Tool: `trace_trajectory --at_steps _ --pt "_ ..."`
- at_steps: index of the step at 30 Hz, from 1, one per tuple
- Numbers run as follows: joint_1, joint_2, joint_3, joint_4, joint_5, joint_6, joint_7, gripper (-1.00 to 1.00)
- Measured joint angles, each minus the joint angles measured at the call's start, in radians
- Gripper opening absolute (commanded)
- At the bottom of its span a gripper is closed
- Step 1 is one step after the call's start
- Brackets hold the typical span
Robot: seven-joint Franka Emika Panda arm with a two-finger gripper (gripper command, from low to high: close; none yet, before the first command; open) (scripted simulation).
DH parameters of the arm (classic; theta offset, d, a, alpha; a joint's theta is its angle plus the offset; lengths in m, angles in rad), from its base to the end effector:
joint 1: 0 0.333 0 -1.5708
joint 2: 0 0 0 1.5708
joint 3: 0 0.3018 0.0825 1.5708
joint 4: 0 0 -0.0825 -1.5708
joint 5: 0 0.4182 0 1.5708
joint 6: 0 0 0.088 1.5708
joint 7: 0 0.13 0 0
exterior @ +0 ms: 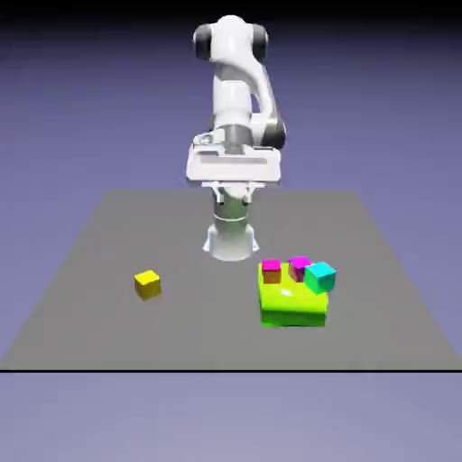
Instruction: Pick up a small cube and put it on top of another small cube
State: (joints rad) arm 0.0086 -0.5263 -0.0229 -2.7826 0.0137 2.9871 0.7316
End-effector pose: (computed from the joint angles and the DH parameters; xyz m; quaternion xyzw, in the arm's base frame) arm 0.4479 -0.0067 0.3964 -0.8674 0.3464 -0.3312 0.1341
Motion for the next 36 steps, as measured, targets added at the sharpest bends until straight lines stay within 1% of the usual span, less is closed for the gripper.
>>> trace_trajectory --at_steps 36 --pt "-0.103 1.305 -0.683 0.817 0.409 -1.488 -0.282 0.00"
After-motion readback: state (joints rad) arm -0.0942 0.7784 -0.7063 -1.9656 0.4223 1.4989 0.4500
